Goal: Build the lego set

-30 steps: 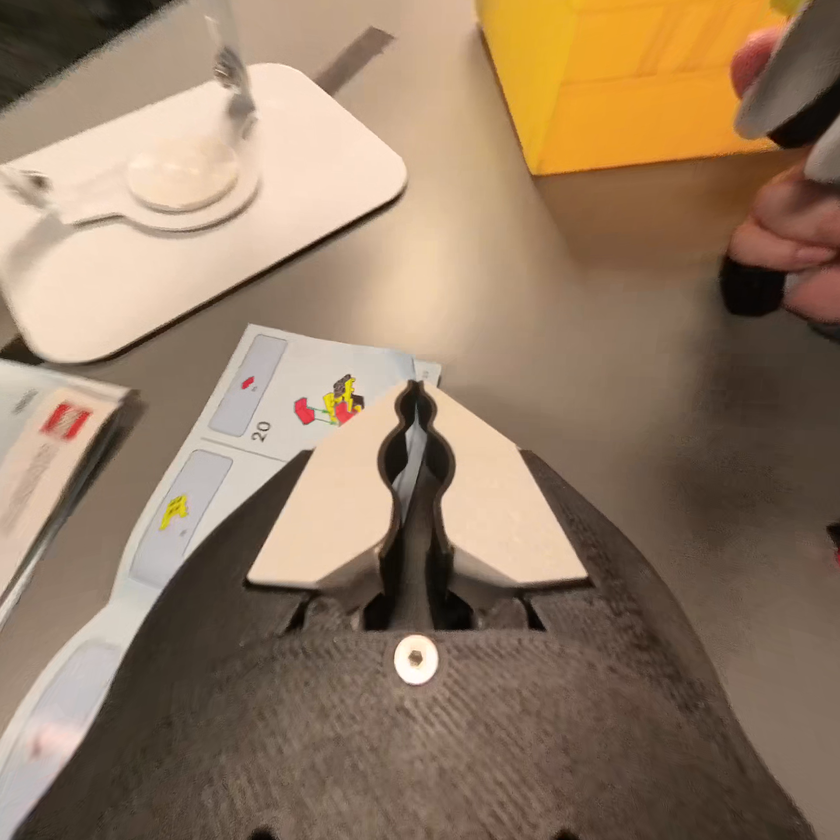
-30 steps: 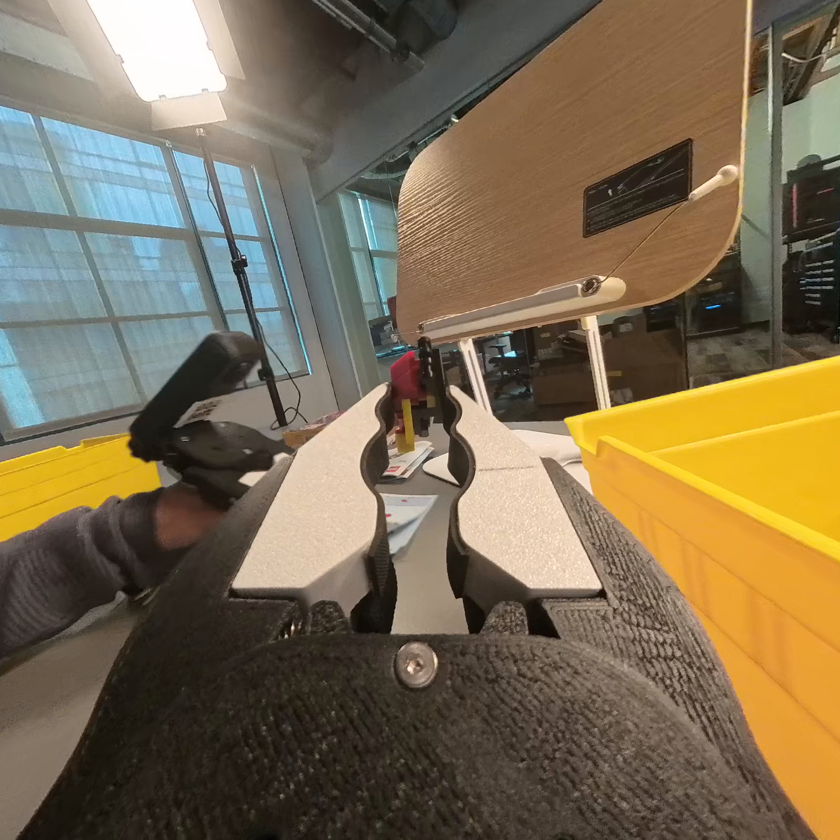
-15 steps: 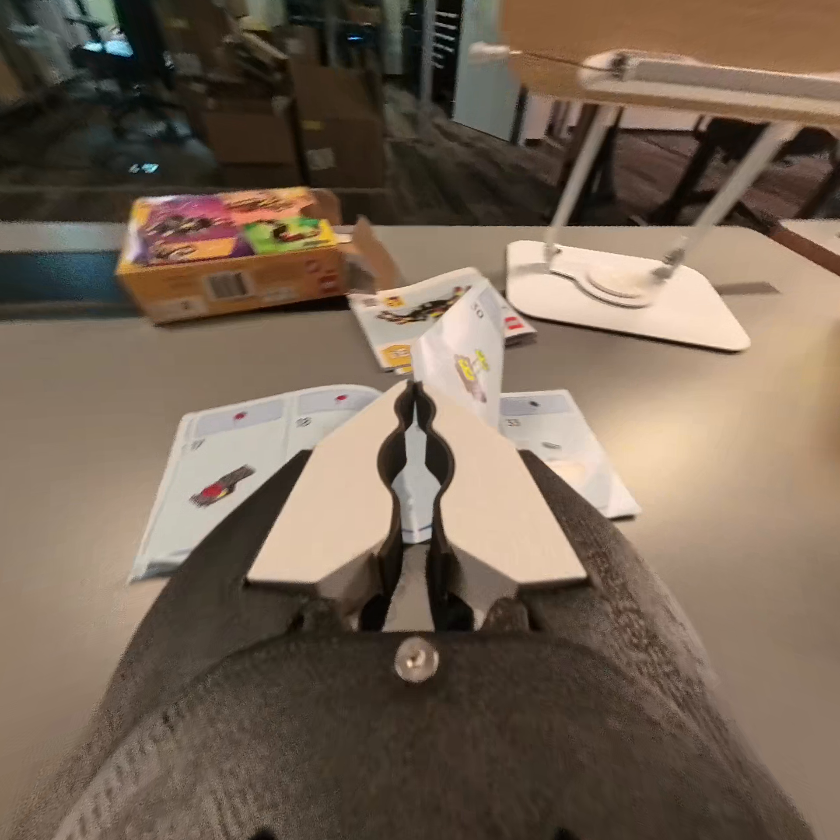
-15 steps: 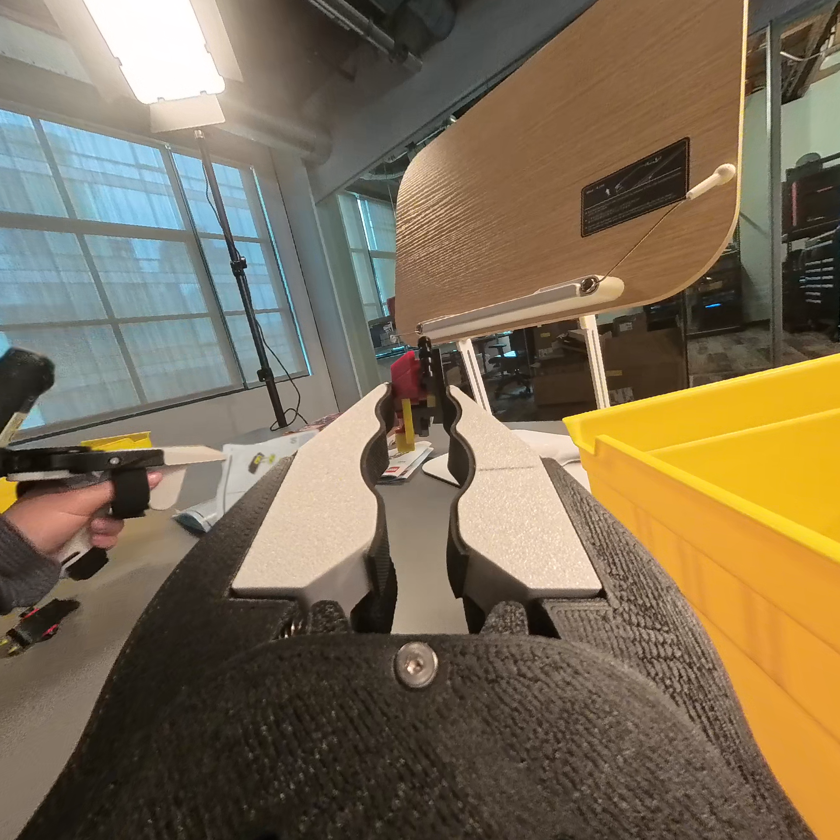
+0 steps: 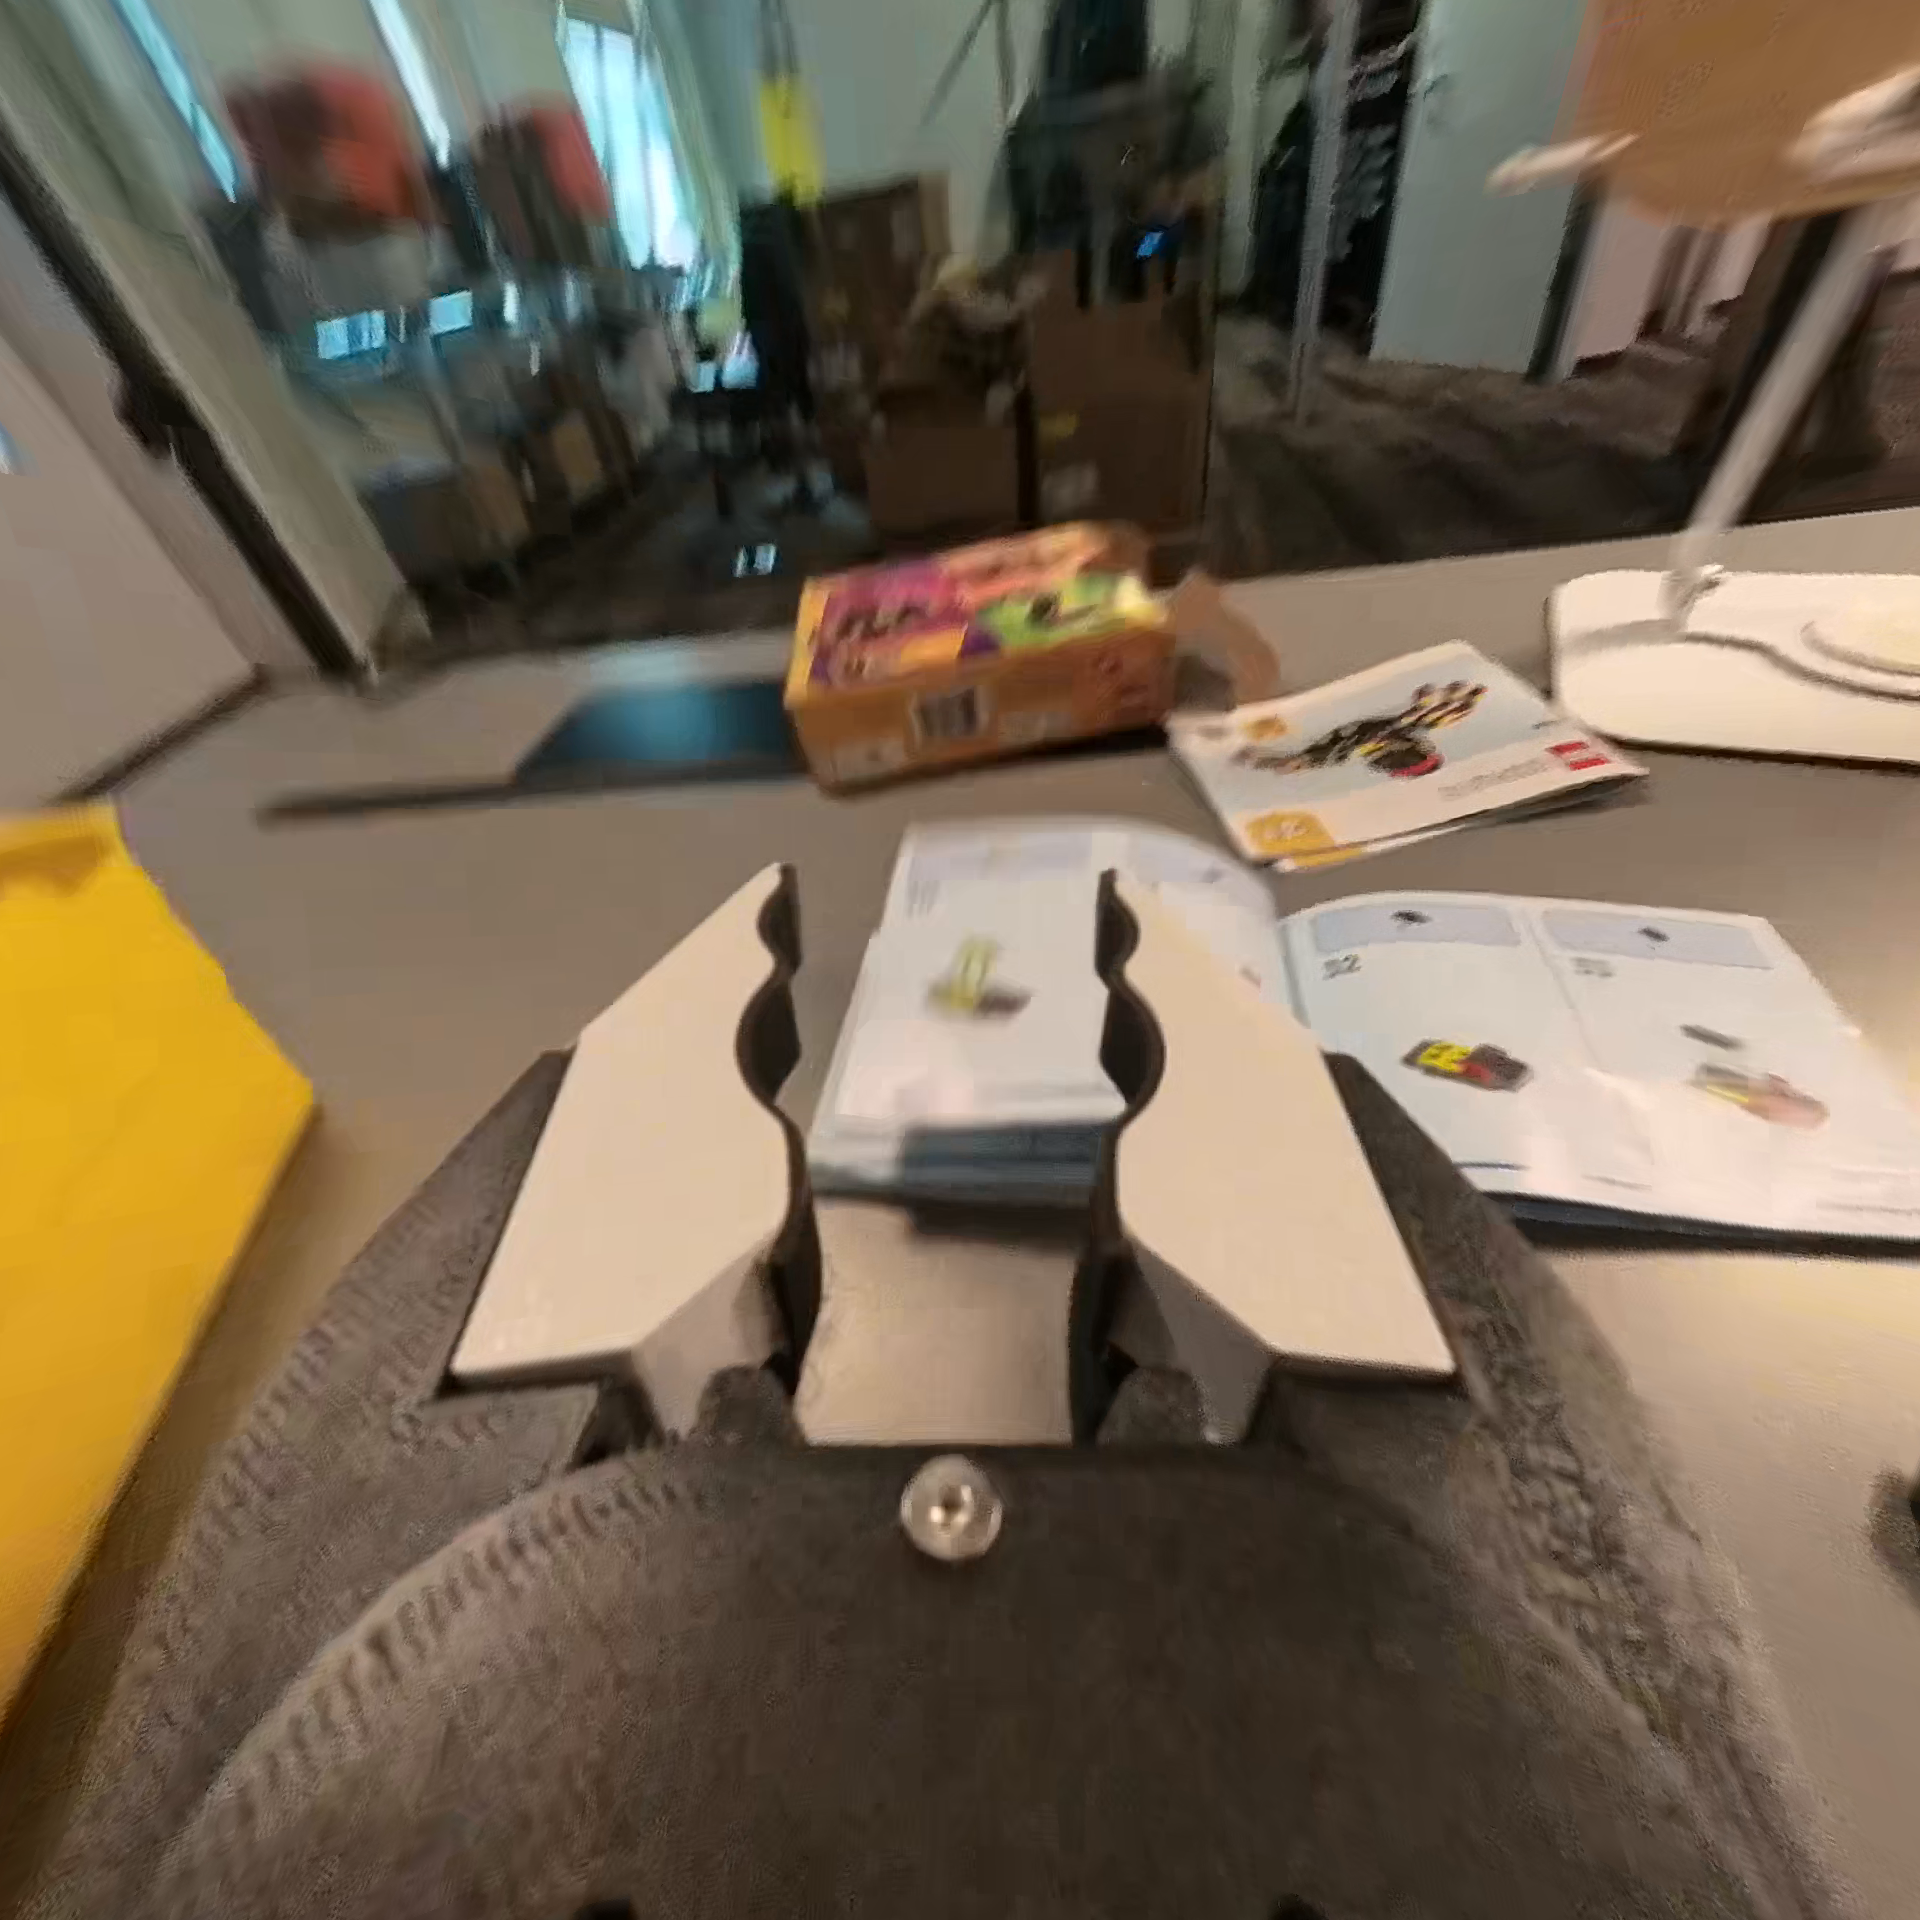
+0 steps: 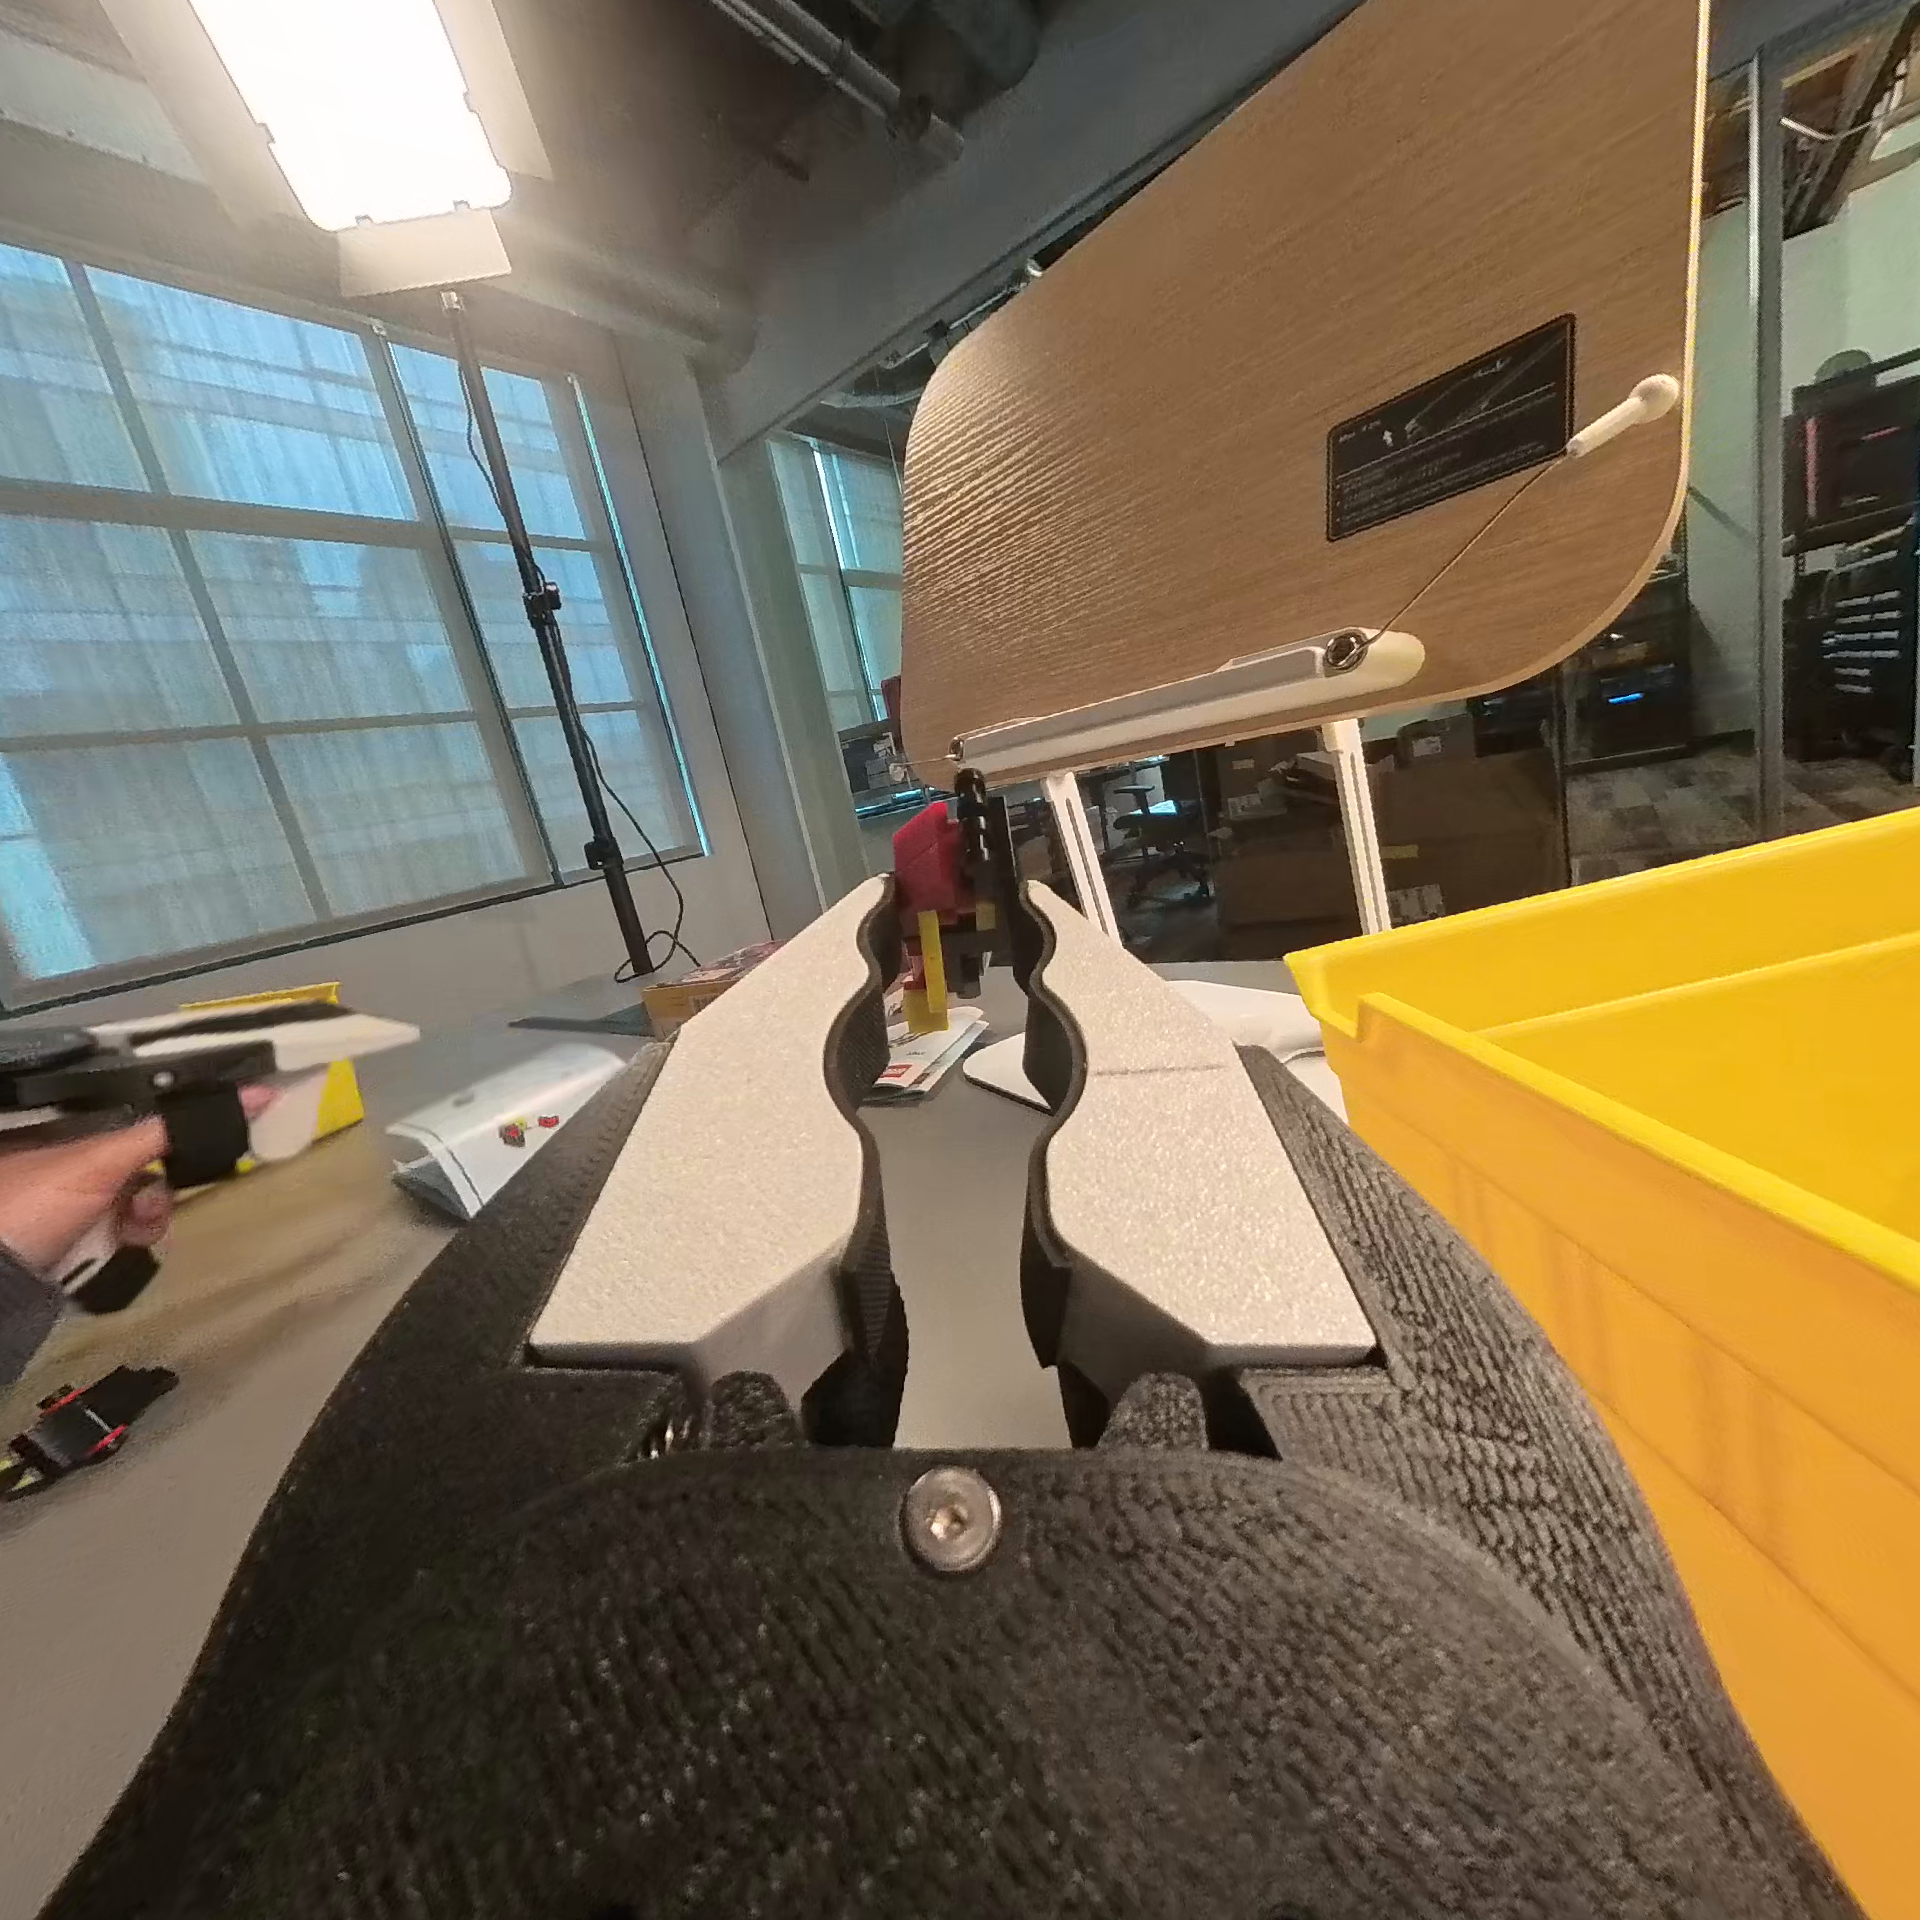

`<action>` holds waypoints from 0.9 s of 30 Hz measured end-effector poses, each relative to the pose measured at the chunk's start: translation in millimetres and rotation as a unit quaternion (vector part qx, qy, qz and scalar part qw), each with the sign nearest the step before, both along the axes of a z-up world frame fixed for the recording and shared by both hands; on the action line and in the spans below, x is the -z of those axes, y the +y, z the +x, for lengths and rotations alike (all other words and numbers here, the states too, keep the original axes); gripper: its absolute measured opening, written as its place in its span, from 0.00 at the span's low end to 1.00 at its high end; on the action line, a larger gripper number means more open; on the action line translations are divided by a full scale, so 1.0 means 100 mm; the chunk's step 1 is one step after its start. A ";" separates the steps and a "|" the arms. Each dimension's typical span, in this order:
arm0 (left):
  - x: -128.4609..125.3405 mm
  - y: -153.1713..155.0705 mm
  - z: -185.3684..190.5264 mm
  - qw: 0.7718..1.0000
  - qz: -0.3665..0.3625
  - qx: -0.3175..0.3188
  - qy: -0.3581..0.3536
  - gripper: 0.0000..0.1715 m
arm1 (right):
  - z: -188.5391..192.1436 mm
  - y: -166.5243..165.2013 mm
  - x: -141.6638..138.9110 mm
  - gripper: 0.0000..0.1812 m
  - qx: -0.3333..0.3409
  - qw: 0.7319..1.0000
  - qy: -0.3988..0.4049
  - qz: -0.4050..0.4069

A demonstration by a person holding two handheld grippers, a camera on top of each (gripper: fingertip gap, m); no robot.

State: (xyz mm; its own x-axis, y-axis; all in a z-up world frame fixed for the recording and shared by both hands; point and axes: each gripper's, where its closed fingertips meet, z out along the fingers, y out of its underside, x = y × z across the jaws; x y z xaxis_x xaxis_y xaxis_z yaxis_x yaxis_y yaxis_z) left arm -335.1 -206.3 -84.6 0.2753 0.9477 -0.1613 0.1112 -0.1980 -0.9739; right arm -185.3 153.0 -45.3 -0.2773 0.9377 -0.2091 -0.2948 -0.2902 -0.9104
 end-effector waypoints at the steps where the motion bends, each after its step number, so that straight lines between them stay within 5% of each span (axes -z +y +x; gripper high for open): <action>1: -0.11 0.14 0.06 0.999 -0.019 0.035 0.028 0.33 | 0.00 0.00 0.00 0.10 0.000 1.000 0.000 0.000; 4: -0.14 0.81 0.34 0.970 -0.098 0.213 0.056 0.30 | 0.00 0.00 0.00 0.10 0.000 1.000 0.000 -0.001; 7: 0.36 1.33 0.68 0.894 -0.234 0.382 -0.012 0.31 | -0.01 0.00 0.00 0.10 -0.002 1.000 -0.001 -0.002; 10: 0.77 1.46 0.74 0.840 -0.328 0.430 -0.052 0.31 | -0.01 0.00 0.00 0.10 -0.002 1.000 -0.001 -0.002; 27: 0.92 1.60 0.73 0.818 -0.258 0.493 -0.144 0.12 | -0.02 -0.03 0.01 0.10 -0.010 1.000 -0.005 -0.001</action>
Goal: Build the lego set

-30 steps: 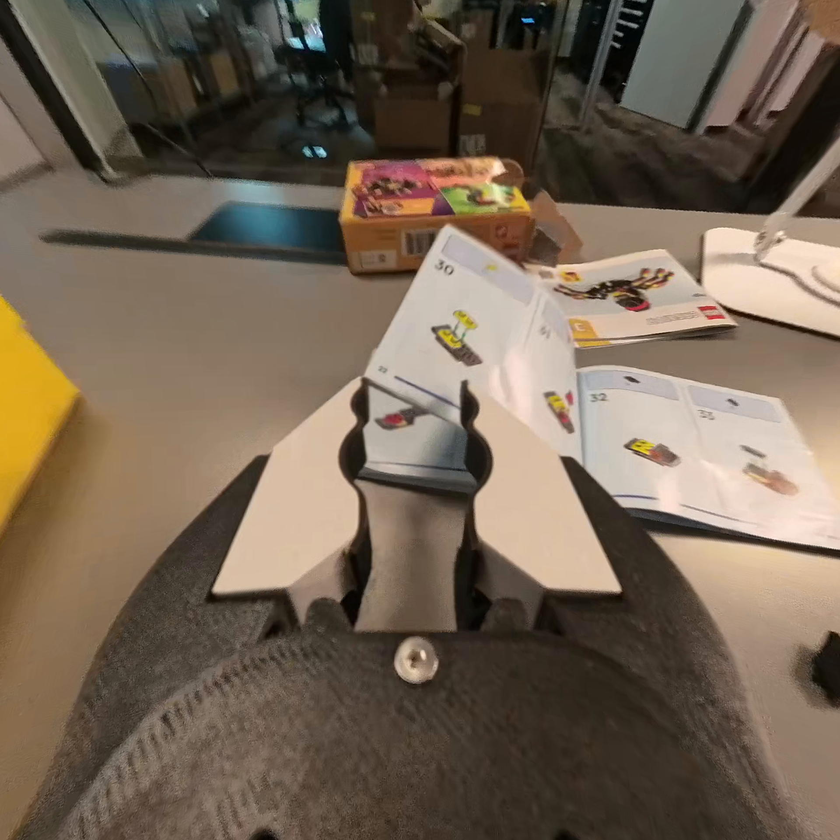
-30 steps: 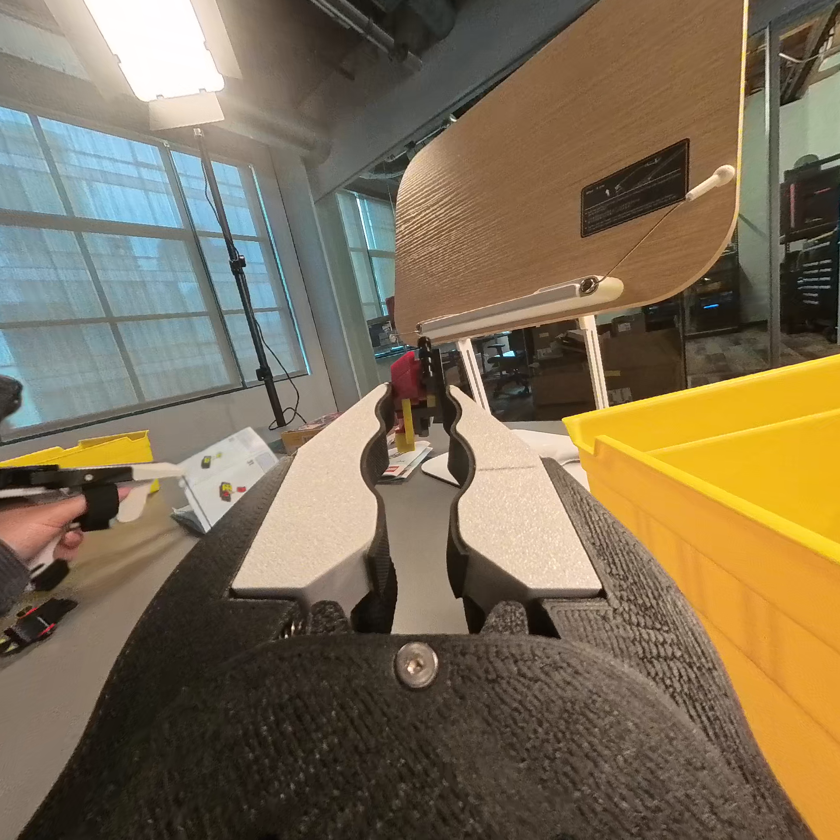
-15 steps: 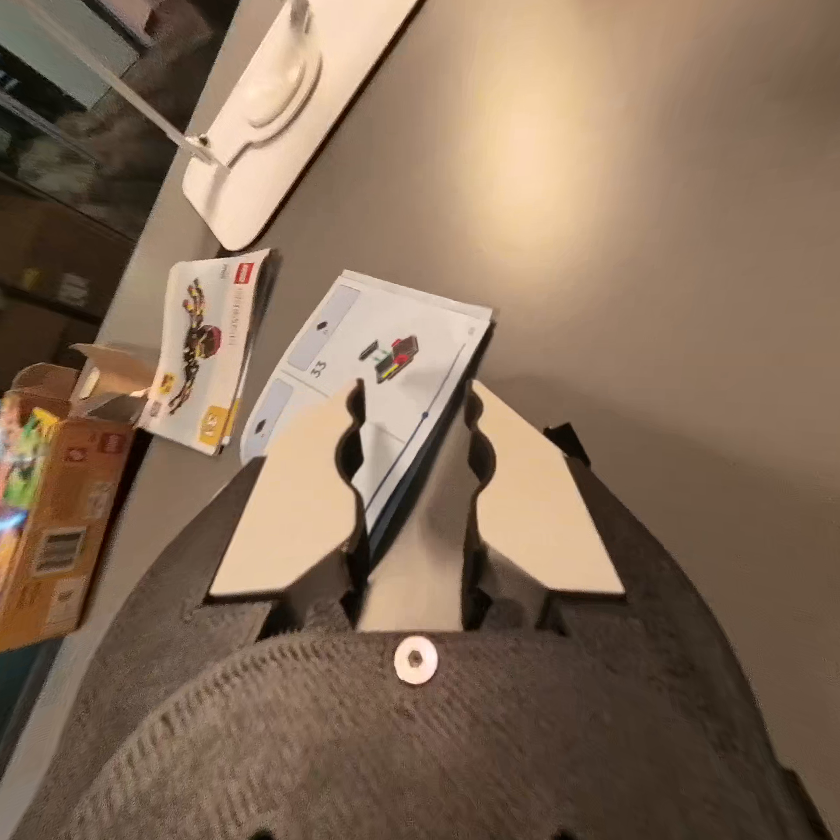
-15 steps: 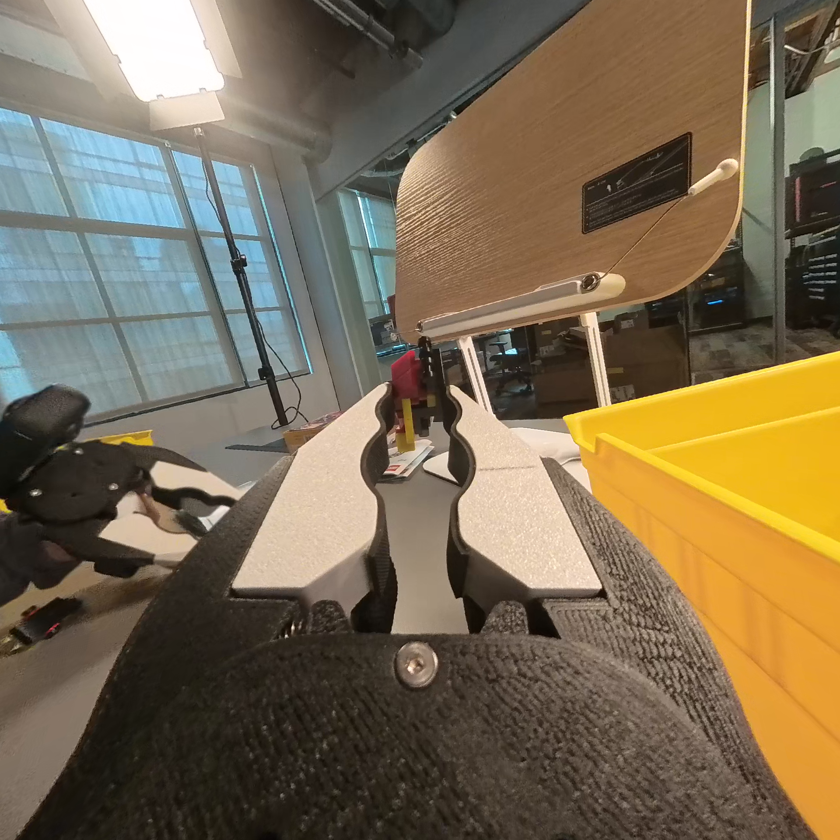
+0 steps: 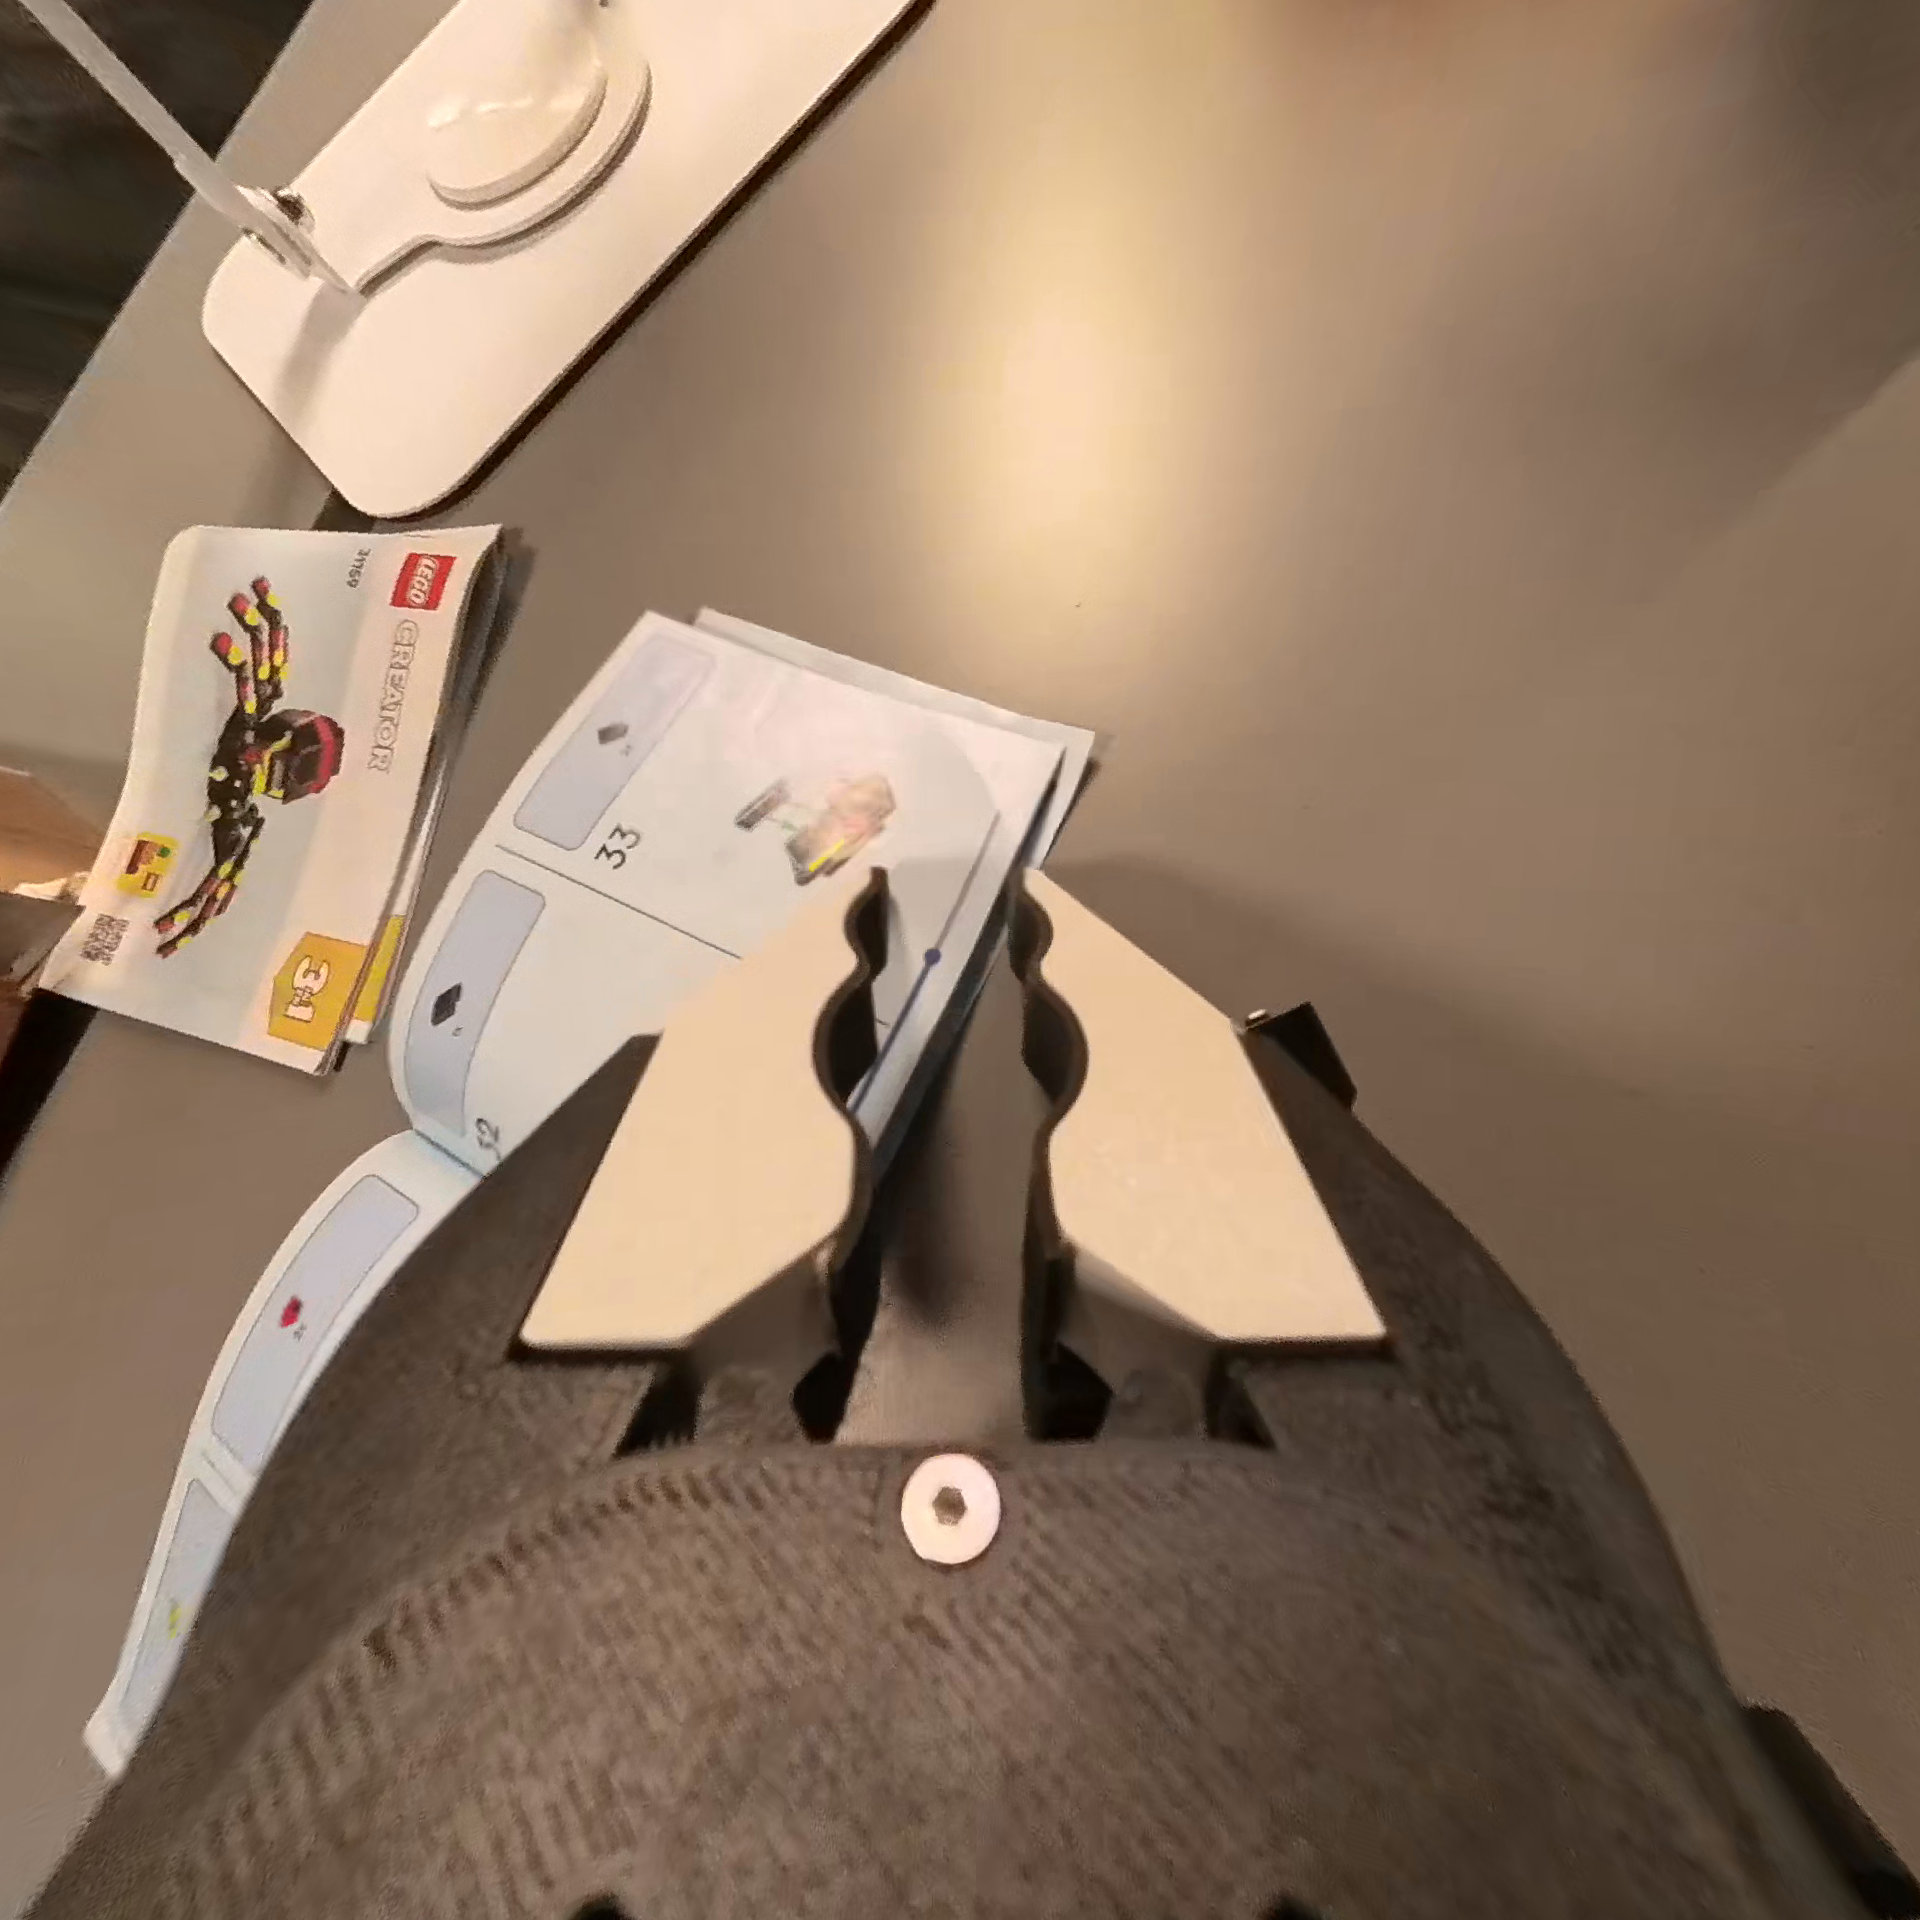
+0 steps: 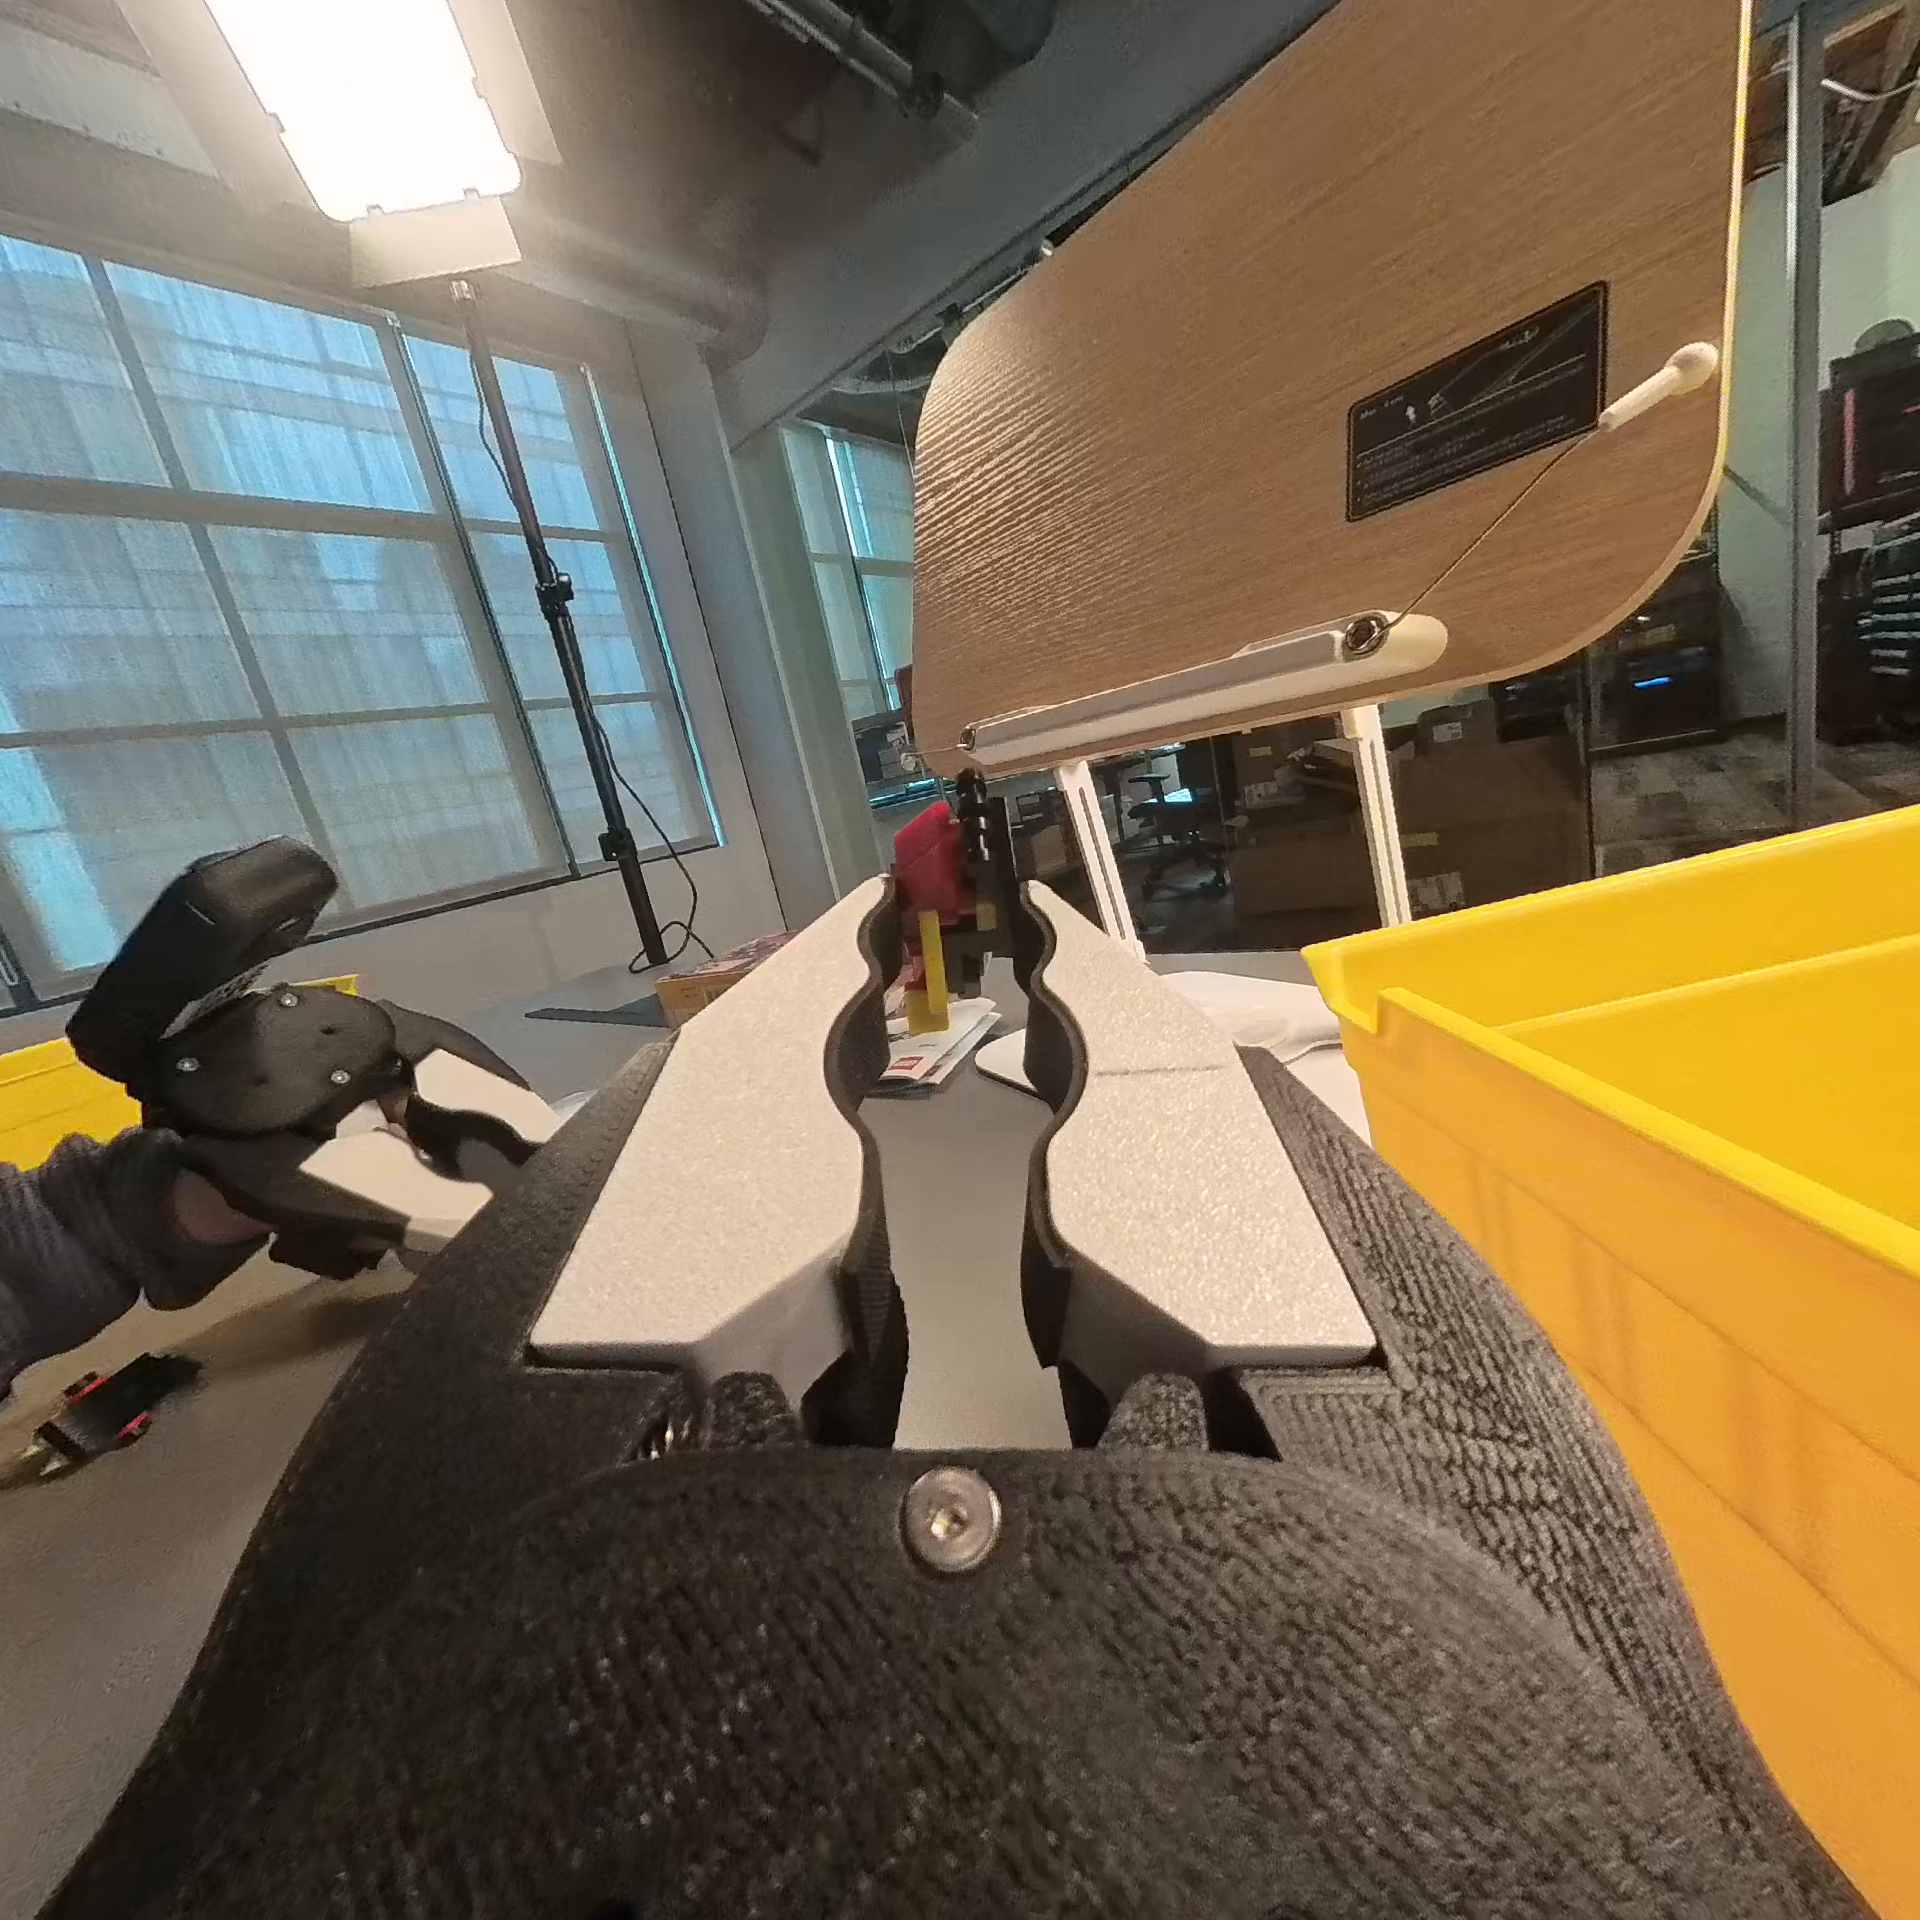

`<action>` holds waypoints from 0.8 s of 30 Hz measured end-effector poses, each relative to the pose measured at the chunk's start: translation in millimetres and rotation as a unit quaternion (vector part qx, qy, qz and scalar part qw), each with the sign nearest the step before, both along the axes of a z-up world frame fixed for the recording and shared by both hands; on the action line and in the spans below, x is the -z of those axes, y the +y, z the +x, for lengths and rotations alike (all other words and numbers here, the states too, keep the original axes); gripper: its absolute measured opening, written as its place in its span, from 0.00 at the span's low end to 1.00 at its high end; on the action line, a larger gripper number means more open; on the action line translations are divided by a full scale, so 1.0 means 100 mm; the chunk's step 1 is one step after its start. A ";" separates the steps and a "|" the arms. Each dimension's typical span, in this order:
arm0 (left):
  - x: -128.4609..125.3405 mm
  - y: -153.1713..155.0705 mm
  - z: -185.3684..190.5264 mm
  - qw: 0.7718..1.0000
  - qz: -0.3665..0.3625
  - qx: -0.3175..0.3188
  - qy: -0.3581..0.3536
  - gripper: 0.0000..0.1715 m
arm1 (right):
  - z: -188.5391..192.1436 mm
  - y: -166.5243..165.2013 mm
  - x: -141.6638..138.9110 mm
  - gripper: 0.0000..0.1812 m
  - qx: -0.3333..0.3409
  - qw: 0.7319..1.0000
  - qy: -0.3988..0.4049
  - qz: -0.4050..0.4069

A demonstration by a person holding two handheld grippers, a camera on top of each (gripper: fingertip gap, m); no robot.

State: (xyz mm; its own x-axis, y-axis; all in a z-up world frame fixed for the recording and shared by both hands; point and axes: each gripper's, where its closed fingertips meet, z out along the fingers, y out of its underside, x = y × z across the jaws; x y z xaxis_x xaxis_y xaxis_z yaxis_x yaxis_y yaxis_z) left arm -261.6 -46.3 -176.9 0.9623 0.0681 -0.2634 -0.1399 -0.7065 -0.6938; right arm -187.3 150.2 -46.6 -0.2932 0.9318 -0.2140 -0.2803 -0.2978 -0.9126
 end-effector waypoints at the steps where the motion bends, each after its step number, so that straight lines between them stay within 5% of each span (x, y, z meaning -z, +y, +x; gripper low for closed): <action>1: 0.00 0.00 -0.01 1.000 0.001 -0.002 0.007 0.11 | 0.00 0.00 0.00 0.10 0.000 1.000 0.000 0.000; 9: -0.14 -0.08 -0.24 0.996 0.018 -0.059 0.070 0.00 | 0.00 -0.01 0.00 0.10 -0.003 1.000 -0.001 0.000; 13: -0.36 -0.24 -0.48 0.981 0.056 -0.150 0.111 0.00 | 0.00 -0.01 0.00 0.10 -0.003 1.000 -0.001 0.000; 16: -0.61 -0.55 -0.69 0.944 0.115 -0.274 0.145 0.00 | 0.00 -0.01 0.00 0.10 -0.003 1.000 -0.001 0.001; 19: -0.82 -1.01 -0.84 0.884 0.174 -0.407 0.151 0.00 | 0.00 -0.01 0.00 0.10 -0.003 1.000 0.000 0.001; 23: -0.83 -1.53 -0.87 0.814 0.239 -0.521 0.090 0.01 | 0.00 -0.02 0.00 0.10 -0.003 1.000 0.000 0.002; 24: -0.80 -1.62 -0.87 0.803 0.247 -0.537 0.076 0.10 | 0.00 -0.01 0.00 0.10 -0.003 1.000 0.000 0.002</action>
